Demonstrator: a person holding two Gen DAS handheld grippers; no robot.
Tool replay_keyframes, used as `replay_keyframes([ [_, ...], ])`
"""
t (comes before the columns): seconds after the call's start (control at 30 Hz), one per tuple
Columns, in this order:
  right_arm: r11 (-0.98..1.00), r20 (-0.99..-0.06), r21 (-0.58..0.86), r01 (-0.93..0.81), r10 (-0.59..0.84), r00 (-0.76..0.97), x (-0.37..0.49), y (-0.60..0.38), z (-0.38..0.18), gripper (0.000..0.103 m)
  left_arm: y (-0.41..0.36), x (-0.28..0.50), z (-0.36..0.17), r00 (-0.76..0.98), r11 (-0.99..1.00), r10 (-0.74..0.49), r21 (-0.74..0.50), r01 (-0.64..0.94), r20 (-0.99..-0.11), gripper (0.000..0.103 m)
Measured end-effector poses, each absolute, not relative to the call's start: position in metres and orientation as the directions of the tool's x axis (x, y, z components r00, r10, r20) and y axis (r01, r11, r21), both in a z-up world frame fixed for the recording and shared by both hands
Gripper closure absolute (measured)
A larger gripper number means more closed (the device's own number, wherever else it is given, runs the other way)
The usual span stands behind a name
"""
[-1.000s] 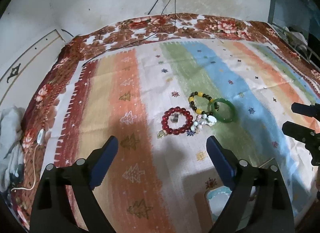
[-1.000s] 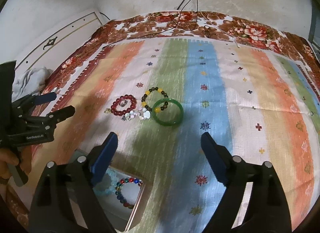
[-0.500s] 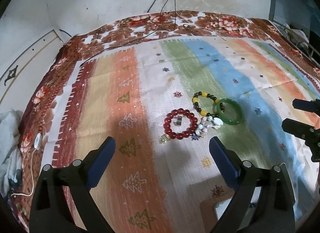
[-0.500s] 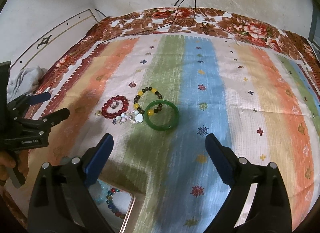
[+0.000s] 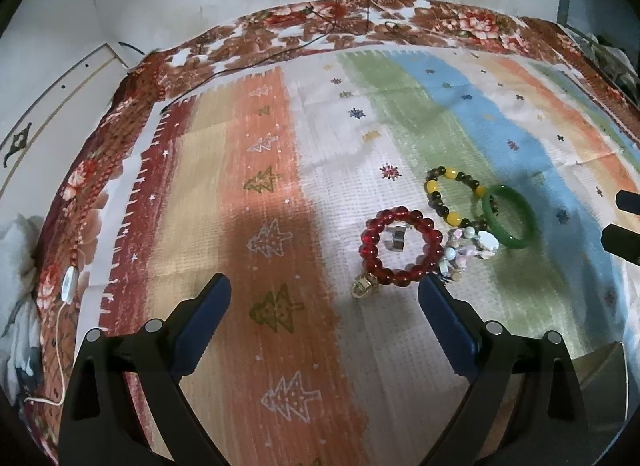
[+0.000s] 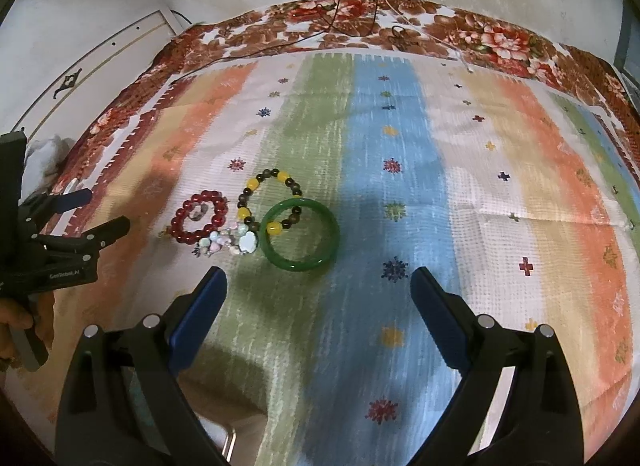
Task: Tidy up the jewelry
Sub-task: 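Move the left tool to the red bead bracelet while the right tool approaches the green jade bangle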
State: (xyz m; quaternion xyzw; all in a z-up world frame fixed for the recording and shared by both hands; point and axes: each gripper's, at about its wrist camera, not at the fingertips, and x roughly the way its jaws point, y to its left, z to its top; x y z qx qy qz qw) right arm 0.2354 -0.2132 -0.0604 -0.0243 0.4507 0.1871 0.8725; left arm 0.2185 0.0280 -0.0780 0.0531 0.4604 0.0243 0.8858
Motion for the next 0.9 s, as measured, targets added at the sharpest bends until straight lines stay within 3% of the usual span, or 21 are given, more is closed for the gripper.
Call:
replay_keyframes([
  [0.9,0.945,-0.864,0.089,-0.315,0.231,0.447,0.292,-0.201,-0.106,0.011,0.026,0.262,-0.118,0.521,0.988,0.114,0.153,0.033,-0.846,0.01],
])
